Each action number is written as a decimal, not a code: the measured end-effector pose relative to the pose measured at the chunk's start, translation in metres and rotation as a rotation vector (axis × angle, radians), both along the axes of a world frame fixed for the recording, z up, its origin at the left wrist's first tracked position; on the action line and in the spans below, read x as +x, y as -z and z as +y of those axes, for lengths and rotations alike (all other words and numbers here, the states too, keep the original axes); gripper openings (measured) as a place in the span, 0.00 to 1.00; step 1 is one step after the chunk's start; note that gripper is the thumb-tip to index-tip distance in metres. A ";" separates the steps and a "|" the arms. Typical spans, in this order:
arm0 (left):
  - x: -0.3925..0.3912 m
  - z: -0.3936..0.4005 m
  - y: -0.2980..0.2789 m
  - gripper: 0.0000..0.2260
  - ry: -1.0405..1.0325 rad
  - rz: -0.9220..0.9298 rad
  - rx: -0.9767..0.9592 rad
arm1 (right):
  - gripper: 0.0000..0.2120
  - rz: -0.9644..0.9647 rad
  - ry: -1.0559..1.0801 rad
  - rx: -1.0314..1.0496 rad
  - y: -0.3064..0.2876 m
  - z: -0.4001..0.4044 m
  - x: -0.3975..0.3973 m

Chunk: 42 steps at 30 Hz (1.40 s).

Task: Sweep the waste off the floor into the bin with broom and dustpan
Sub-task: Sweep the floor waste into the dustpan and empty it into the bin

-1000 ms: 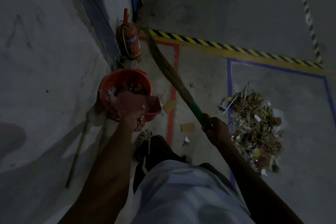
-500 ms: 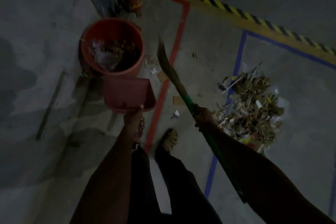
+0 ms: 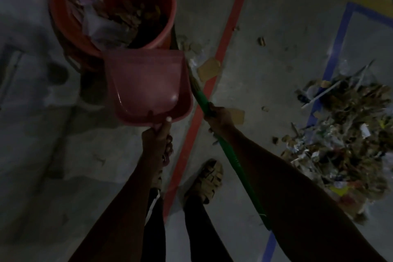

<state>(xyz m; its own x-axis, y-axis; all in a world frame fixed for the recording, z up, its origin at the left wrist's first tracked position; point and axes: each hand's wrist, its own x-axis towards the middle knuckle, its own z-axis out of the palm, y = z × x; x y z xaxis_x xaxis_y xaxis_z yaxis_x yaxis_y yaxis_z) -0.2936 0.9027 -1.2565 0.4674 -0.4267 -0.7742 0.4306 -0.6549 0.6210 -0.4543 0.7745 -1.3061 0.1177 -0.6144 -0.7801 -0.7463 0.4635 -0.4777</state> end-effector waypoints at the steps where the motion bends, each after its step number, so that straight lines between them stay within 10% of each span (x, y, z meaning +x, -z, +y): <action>1: -0.002 0.001 0.012 0.22 0.024 -0.006 -0.020 | 0.25 0.013 -0.006 0.017 0.014 0.004 0.000; 21: -0.053 -0.005 0.063 0.20 0.281 -0.018 0.121 | 0.27 0.433 0.092 -0.298 0.062 0.060 -0.166; 30: -0.050 -0.015 0.078 0.20 0.290 -0.049 0.159 | 0.28 0.271 0.047 -0.522 0.070 0.054 -0.169; 42: -0.044 -0.057 0.085 0.19 0.374 -0.037 0.089 | 0.22 0.044 0.514 -0.059 0.064 -0.078 -0.118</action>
<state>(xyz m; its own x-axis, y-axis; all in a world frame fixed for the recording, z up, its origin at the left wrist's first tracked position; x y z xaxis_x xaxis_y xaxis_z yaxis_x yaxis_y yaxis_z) -0.3375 0.8462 -1.3411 0.3209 -0.5052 -0.8011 0.1301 -0.8143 0.5656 -0.5720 0.6969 -1.3698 -0.2428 -0.6278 -0.7395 -0.4497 0.7483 -0.4876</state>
